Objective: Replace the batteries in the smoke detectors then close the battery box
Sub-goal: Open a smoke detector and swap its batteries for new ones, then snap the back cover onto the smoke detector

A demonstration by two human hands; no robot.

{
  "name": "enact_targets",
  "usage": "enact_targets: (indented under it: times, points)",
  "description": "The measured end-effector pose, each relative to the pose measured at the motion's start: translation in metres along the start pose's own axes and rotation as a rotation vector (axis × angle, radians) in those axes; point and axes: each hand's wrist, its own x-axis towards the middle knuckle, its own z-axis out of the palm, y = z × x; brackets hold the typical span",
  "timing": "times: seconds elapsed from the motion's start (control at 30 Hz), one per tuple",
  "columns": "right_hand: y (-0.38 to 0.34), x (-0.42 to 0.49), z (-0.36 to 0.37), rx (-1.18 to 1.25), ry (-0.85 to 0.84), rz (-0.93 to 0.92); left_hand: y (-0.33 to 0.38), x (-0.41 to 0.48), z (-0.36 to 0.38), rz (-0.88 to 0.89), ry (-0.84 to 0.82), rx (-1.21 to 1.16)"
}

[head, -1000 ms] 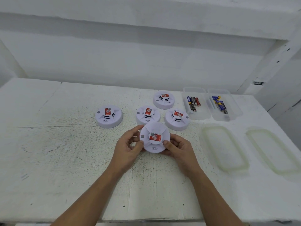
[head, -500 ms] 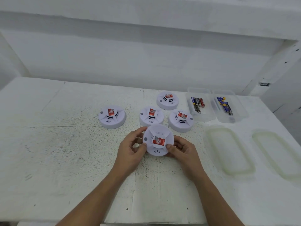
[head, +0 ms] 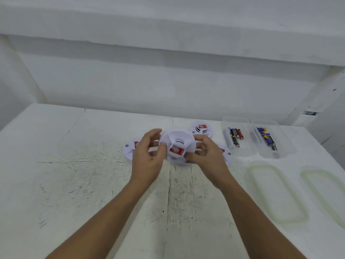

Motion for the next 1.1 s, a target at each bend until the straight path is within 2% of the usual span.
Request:
enact_targets:
  times: [0.13, 0.23, 0.4, 0.5, 0.73, 0.93, 1.1]
  points:
    - [-0.023, 0.059, 0.019, -0.161, 0.051, -0.035, -0.002, 0.067, -0.013, -0.069, 0.000, -0.001]
    - [-0.023, 0.100, 0.030, -0.299, 0.061, -0.017, -0.014, 0.107, -0.021, -0.232, -0.055, -0.069]
    - [-0.010, 0.137, 0.042, -0.415, -0.001, 0.111, -0.035, 0.140, -0.027, -0.468, -0.173, -0.106]
    - [-0.003, 0.145, 0.047, -0.481, -0.060, 0.182, -0.049, 0.151, -0.029, -0.554, -0.198, -0.027]
    - [0.001, 0.168, 0.054, -0.598, -0.113, 0.268, -0.062, 0.166, -0.028, -0.598, -0.297, 0.066]
    - [0.002, 0.177, 0.057, -0.682, -0.119, 0.298, -0.071, 0.172, -0.025, -0.541, -0.288, 0.214]
    - [0.002, 0.183, 0.061, -0.781, -0.102, 0.312, -0.076, 0.169, -0.024, -0.612, -0.258, 0.162]
